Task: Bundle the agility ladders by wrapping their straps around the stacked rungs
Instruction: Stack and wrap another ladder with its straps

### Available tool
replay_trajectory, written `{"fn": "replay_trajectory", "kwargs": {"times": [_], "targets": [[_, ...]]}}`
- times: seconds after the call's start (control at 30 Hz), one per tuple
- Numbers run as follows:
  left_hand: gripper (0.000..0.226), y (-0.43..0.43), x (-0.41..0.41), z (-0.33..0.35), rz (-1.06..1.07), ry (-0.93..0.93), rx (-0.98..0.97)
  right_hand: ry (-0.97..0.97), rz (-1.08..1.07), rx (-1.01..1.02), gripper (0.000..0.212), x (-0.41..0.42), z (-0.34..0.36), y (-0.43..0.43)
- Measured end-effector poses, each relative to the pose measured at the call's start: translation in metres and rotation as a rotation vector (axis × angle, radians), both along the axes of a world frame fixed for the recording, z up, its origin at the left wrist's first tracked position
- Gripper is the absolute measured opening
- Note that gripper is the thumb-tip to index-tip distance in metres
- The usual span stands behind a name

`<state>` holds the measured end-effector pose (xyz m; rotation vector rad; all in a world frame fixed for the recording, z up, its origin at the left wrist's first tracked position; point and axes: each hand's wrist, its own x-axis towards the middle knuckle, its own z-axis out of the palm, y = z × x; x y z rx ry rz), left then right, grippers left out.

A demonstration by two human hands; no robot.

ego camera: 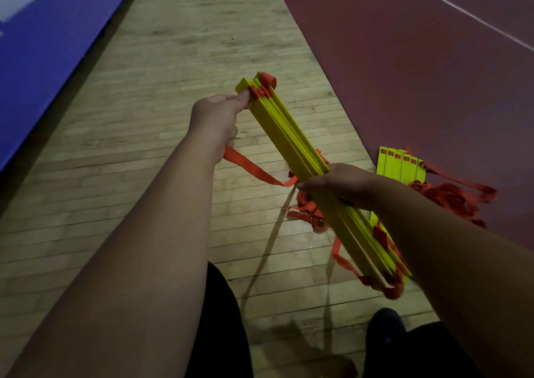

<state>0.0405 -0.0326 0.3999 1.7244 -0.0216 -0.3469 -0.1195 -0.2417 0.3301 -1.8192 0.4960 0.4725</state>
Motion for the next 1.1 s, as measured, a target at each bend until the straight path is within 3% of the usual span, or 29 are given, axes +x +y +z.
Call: {"fn": "replay_trajectory", "kwargs": {"times": [0.17, 0.33, 0.4, 0.5, 0.57, 0.63, 0.7, 0.77, 0.9, 1.1], "targets": [[0.028, 0.003, 0.003, -0.004, -0.03, 0.022, 0.036, 0.009, -0.014, -0.033, 0.034, 0.002, -0.002, 0.001], [0.02, -0.003, 0.003, -0.005, -0.057, -0.171, 0.111, 0.045, -0.095, 0.051, 0.032, 0.002, -0.001, 0.004], [0.036, -0.01, 0.004, -0.009, -0.103, -0.234, 0.216, 0.025, -0.194, 0.086, 0.029, 0.003, 0.002, 0.006], [0.065, -0.022, -0.002, -0.018, -0.211, -0.283, 0.526, 0.004, -0.352, 0.18, 0.019, 0.007, 0.009, 0.009], [0.055, -0.028, -0.017, -0.023, -0.466, -0.242, 0.617, -0.002, -0.468, 0.25, 0.018, 0.011, 0.013, 0.007], [0.045, -0.032, -0.037, -0.026, -0.827, -0.033, 0.558, -0.004, -0.565, 0.329, 0.024, 0.016, 0.015, 0.004], [0.054, -0.038, -0.061, -0.03, -1.111, 0.202, 0.535, -0.014, -0.662, 0.377, 0.029, 0.022, 0.014, -0.002], [0.058, -0.048, -0.079, -0.038, -1.251, 0.269, 0.628, -0.036, -0.744, 0.399, 0.032, 0.027, 0.012, -0.008], [0.049, -0.066, -0.096, -0.056, -1.222, 0.144, 0.675, -0.047, -0.812, 0.429, 0.032, 0.028, 0.013, -0.021], [0.053, -0.068, -0.095, -0.044, -1.095, 0.17, 0.364, -0.193, -0.823, 0.559, 0.02, 0.016, 0.027, -0.031]]}}
